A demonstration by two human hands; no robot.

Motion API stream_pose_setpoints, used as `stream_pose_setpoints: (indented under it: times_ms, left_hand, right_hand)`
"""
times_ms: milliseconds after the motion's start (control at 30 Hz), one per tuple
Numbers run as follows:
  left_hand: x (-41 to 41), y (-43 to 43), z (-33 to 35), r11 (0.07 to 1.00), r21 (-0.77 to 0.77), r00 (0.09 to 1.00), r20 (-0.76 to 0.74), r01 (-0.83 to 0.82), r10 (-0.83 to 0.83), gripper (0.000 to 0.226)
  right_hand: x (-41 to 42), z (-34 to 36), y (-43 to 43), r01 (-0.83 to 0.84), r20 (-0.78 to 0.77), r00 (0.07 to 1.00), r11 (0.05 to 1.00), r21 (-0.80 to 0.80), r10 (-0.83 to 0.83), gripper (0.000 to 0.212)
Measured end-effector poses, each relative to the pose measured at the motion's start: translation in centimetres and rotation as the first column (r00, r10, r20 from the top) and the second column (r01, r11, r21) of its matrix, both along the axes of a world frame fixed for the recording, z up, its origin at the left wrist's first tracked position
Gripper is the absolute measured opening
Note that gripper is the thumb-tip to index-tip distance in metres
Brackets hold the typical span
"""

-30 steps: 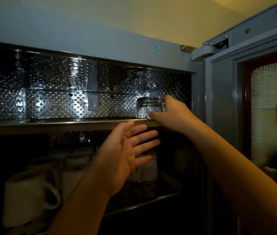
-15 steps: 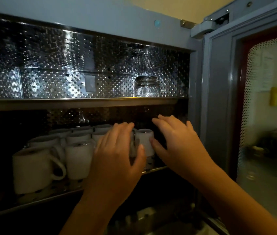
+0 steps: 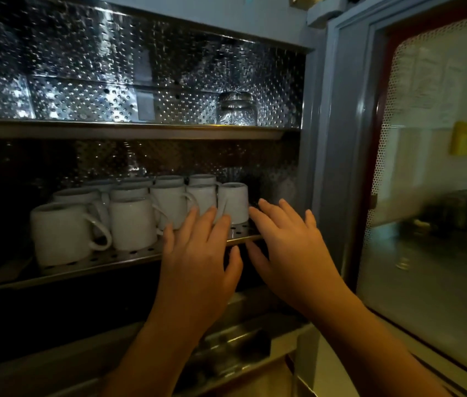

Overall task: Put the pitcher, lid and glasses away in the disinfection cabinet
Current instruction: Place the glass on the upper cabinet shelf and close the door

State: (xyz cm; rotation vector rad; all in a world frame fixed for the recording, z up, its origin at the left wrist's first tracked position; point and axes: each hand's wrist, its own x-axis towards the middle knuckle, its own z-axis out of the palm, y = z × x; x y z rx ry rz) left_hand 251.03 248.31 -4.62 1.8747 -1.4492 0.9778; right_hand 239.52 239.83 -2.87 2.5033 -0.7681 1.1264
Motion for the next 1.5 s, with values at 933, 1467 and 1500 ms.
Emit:
stream_pose_setpoints:
  times_ms: [933, 1467, 1500]
  left_hand:
    - [-14.2, 10.2, -3.8, 0.992, 0.087, 0.981, -0.162, -0.088, 0.102, 0.047]
    - [-23.7, 12.1, -4.1, 0.970, 0.152, 0.971, -0.173, 0.189, -0.162, 0.049]
    - [-24.4, 12.0, -4.1, 0.965, 0.155, 0.967, -0.173, 0.214, -0.187, 0.049]
  right_hand:
    - [-12.6, -3.4, 9.4, -0.081, -0.140, 0.981, 0.944, 0.319, 0.132, 0.052]
    - [-24.0, -4.2, 13.8, 0.159, -0.216, 0.972, 0.943, 0.293, -0.097, 0.051]
    - [-24.8, -4.1, 13.8, 0.171, -0.213, 0.971, 0.941, 0.291, -0.111, 0.052]
